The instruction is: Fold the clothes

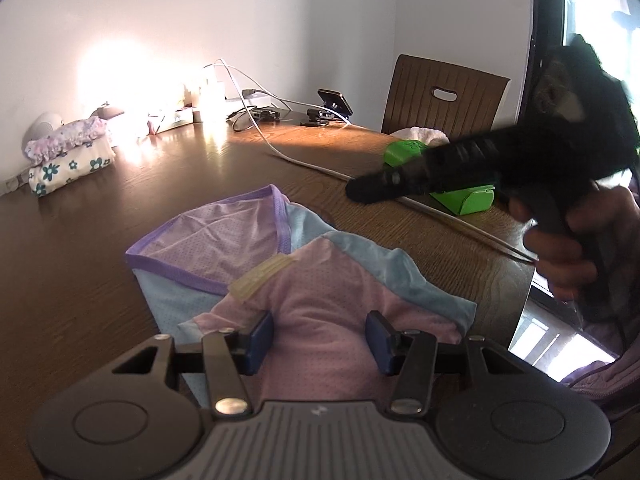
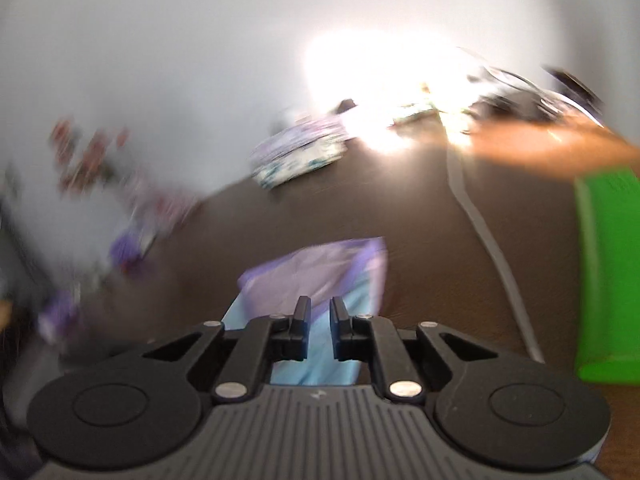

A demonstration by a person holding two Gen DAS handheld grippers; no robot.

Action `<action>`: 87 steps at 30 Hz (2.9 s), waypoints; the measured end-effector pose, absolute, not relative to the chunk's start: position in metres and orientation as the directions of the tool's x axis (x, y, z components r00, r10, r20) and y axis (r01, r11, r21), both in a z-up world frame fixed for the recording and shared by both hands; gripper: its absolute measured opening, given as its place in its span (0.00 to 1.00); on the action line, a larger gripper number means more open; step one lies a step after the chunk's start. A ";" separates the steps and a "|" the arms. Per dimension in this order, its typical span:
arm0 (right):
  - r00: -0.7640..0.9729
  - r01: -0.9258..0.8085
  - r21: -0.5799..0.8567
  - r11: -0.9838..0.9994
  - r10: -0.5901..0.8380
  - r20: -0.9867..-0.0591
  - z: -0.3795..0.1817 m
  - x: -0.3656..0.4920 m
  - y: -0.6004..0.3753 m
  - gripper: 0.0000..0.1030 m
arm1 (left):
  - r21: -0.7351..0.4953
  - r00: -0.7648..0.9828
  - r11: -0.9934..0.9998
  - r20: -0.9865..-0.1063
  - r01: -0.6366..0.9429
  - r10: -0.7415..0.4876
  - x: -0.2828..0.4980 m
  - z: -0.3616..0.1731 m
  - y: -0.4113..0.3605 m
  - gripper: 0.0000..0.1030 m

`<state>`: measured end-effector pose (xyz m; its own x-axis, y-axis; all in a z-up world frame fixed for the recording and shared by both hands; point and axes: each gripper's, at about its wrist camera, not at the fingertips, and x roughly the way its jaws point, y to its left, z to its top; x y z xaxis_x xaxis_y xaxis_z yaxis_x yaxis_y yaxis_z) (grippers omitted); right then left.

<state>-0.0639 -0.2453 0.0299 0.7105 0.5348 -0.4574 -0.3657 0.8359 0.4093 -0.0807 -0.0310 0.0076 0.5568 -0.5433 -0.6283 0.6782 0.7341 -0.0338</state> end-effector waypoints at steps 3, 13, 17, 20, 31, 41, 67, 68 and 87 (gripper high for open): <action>0.664 -0.444 0.331 0.832 0.554 -0.501 0.027 -0.066 -0.222 0.09 | -0.067 0.551 0.732 -0.612 0.679 -0.567 -0.080 0.015 -0.023 0.49; 0.714 -0.466 0.288 0.836 0.548 -0.436 0.037 -0.090 -0.240 0.10 | -0.154 0.610 0.795 -0.561 0.587 -0.560 -0.085 0.023 0.016 0.48; 0.630 -0.550 0.240 0.800 0.586 -0.509 0.024 -0.095 -0.222 0.11 | -0.172 0.638 0.838 -0.576 0.518 -0.512 -0.082 0.012 0.021 0.48; 0.640 -0.526 0.226 0.820 0.556 -0.530 0.013 -0.098 -0.223 0.12 | -0.156 0.630 0.847 -0.603 0.507 -0.489 -0.082 0.004 0.020 0.48; 0.716 -0.516 0.186 0.836 0.540 -0.443 0.038 -0.112 -0.242 0.28 | -0.156 0.657 0.830 -0.540 0.536 -0.526 -0.082 0.024 0.024 0.50; 0.689 -0.433 0.281 0.857 0.515 -0.510 0.023 -0.074 -0.235 0.23 | -0.130 0.623 0.847 -0.621 0.516 -0.475 -0.048 0.025 -0.003 0.51; 0.620 -0.216 0.669 0.712 0.629 -0.469 -0.006 -0.035 -0.279 0.01 | -0.022 0.563 0.763 -0.660 0.646 -0.496 -0.066 0.010 -0.042 0.53; 0.632 -0.217 0.650 0.728 0.613 -0.475 -0.004 -0.035 -0.278 0.01 | -0.041 0.559 0.767 -0.659 0.640 -0.503 -0.065 0.010 -0.041 0.55; 0.724 -0.188 0.287 0.939 0.330 -0.606 0.033 0.028 -0.237 0.35 | -0.128 0.643 0.940 -0.700 0.317 -0.312 0.065 0.029 0.013 0.58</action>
